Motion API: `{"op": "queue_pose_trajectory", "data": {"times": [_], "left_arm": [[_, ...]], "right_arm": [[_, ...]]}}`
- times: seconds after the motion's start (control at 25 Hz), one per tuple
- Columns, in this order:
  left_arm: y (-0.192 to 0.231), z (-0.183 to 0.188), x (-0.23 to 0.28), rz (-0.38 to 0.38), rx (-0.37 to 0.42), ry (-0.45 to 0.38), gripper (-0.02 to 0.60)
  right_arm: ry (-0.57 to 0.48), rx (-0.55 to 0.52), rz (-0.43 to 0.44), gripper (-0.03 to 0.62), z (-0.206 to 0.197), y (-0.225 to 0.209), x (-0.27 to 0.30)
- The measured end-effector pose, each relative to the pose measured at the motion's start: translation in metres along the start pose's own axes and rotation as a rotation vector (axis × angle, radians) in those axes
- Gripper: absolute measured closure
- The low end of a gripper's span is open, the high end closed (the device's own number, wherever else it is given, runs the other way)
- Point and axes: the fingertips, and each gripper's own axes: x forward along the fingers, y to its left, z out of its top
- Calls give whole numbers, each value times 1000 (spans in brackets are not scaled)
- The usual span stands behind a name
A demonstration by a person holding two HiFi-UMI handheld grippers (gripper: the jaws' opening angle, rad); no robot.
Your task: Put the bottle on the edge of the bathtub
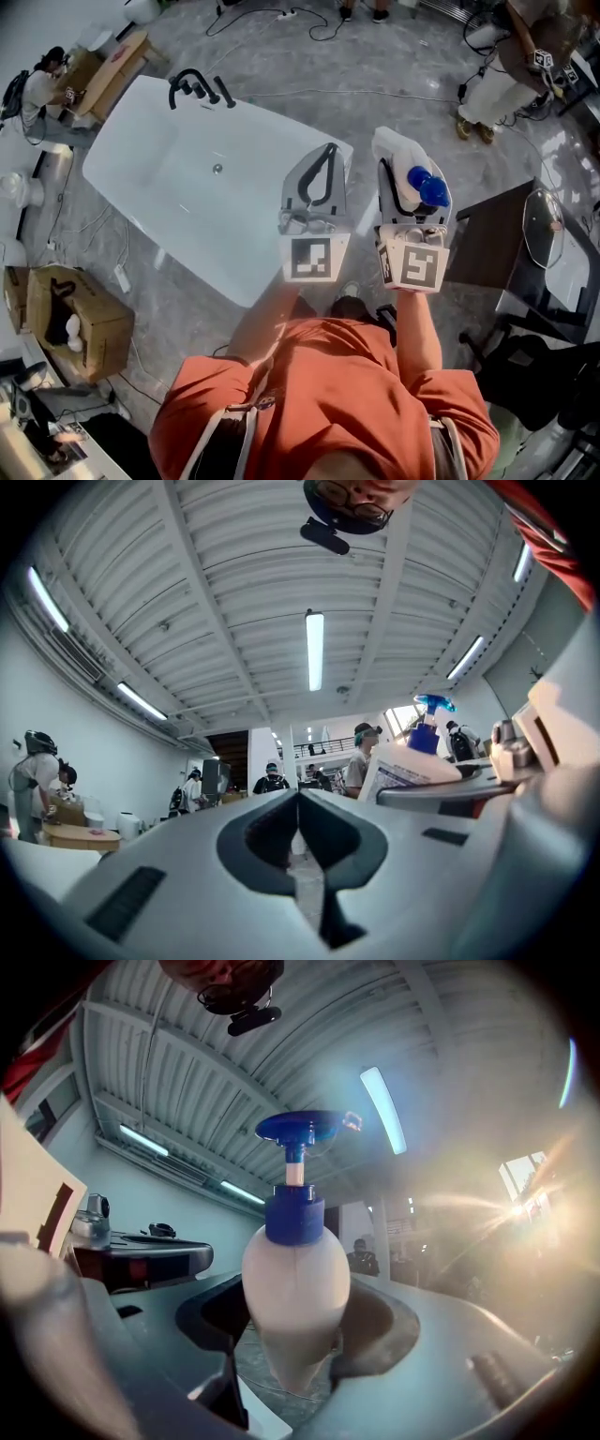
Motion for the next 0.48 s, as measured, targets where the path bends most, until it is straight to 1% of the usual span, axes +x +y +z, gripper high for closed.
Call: {"op": "queue_pose_trajectory", "data": {"times": [0.24,0.48], "left_arm": [[-8,-3,8,77,21,9,565],[0,-15,18,129,44,35,565]], "right_arm": [[4,22,82,324,-9,-16,11],[14,18,164,324,-19,-13,30]]}}
